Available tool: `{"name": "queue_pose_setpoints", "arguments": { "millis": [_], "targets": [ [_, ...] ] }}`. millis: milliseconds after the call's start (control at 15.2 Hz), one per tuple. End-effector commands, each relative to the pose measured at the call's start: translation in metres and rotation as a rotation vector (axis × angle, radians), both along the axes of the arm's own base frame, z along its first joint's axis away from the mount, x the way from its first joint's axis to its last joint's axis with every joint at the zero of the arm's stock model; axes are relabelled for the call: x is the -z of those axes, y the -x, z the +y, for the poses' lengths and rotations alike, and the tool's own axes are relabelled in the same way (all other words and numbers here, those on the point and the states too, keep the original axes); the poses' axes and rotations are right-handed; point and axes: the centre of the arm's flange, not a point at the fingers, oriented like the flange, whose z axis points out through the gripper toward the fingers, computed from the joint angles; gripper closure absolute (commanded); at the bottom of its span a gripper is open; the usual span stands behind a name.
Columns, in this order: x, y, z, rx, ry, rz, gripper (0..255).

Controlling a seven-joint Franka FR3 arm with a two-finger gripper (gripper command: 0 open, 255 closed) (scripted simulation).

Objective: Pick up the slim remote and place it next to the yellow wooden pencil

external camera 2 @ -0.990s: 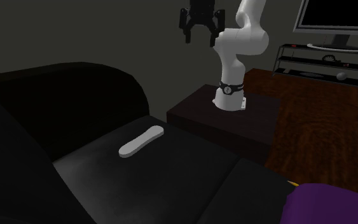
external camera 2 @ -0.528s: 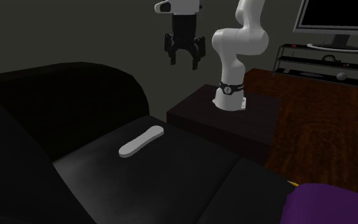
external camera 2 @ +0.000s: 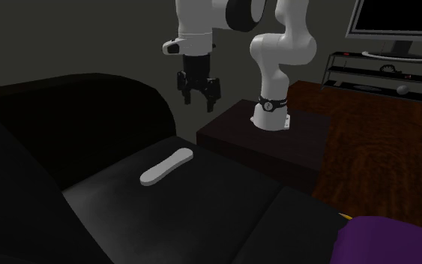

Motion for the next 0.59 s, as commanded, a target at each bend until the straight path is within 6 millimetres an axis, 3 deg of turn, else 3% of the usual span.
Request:
{"name": "queue_pose_setpoints", "arguments": {
  "millis": [0, 528],
  "targets": [
    [0.024, -0.012, -0.01, 0.006, -0.001, -0.004, 0],
    [0.11, -0.054, -0.054, 0.028, -0.01, -0.015, 0]
  ]
}}
